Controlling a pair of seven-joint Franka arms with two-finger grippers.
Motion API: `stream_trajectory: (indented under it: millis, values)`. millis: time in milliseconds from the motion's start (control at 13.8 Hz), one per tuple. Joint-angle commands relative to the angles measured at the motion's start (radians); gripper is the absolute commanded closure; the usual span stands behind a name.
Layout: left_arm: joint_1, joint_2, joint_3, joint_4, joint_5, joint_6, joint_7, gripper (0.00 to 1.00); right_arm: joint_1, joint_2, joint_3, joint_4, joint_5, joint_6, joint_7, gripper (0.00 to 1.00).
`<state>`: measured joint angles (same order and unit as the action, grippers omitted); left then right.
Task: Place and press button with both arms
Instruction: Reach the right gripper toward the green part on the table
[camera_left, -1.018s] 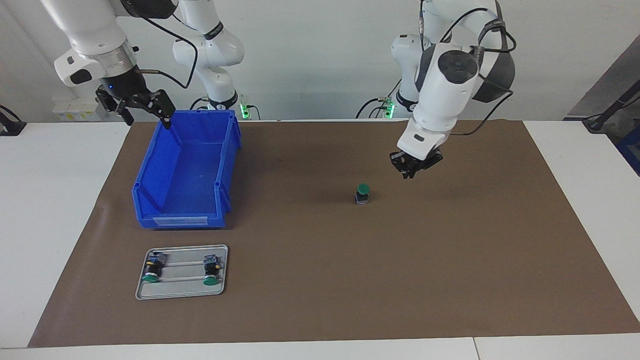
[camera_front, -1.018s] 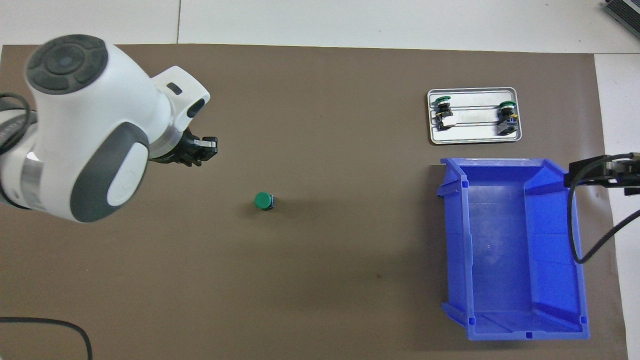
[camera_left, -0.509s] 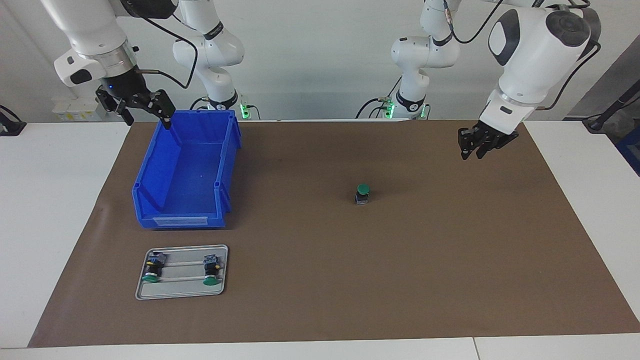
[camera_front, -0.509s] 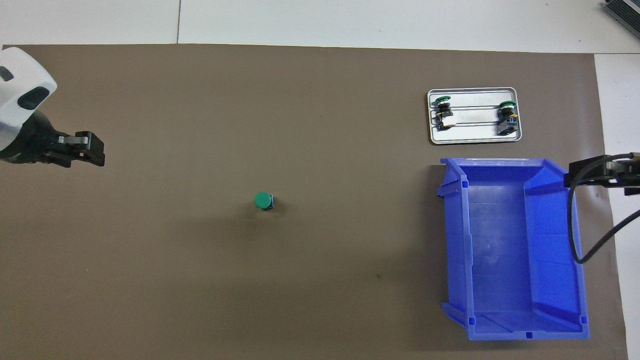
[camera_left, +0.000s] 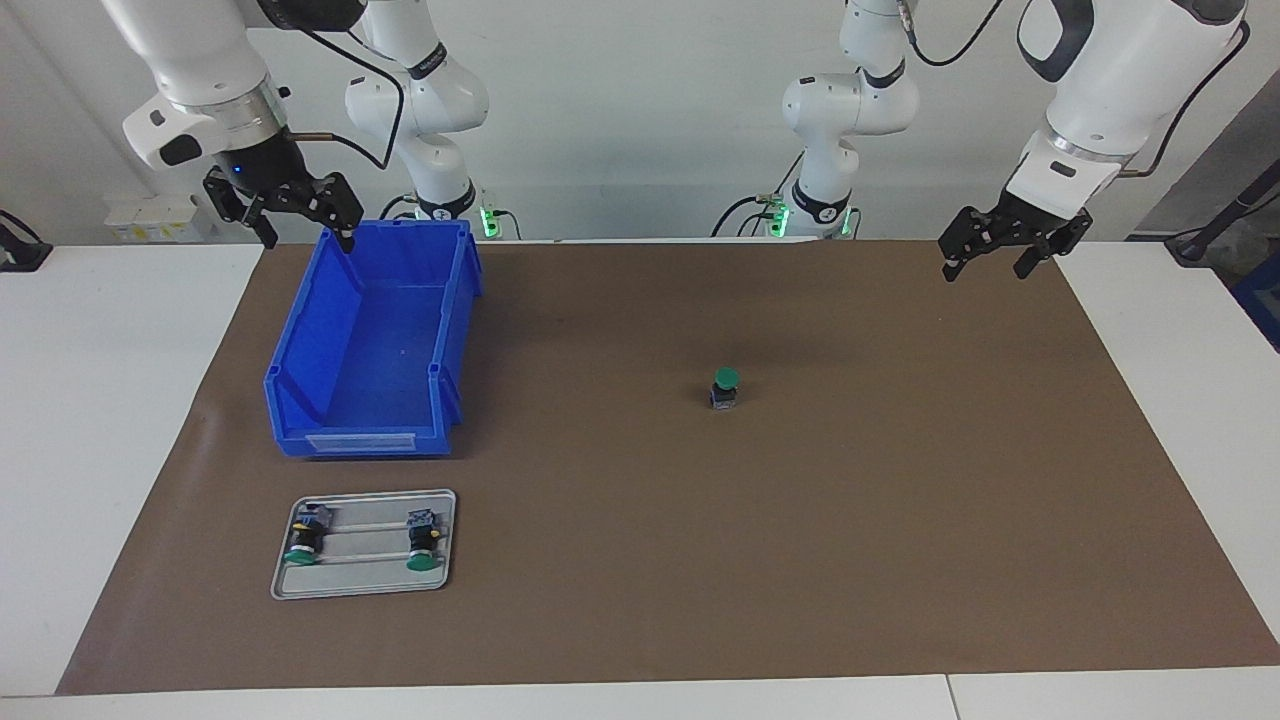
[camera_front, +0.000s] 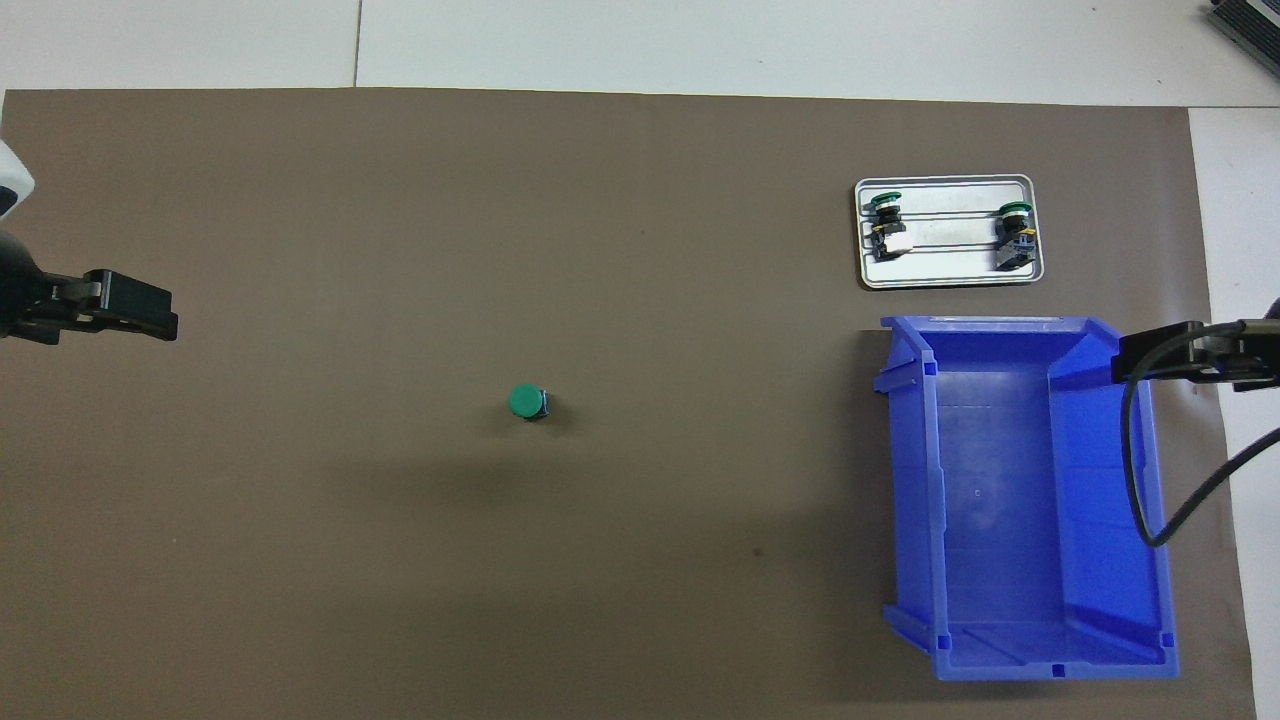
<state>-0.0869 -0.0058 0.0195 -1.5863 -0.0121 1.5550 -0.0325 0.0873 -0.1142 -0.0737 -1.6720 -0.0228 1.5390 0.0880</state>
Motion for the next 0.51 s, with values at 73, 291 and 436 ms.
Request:
stream_trajectory:
  millis: [73,291,436]
  values:
    - [0.012,-0.023,-0.009,-0.027,0.003,-0.001,0.011,0.0,0.151,0.033,0.008,-0.005,0.044,0.059,0.083,0.0]
    - [0.012,-0.023,-0.007,-0.027,0.003,-0.001,0.011,0.0,0.314,0.099,0.008,-0.043,0.055,0.203,0.163,0.0]
    - [0.012,-0.023,-0.007,-0.027,0.003,-0.001,0.011,0.0,0.402,0.184,0.008,-0.041,0.128,0.321,0.229,0.0]
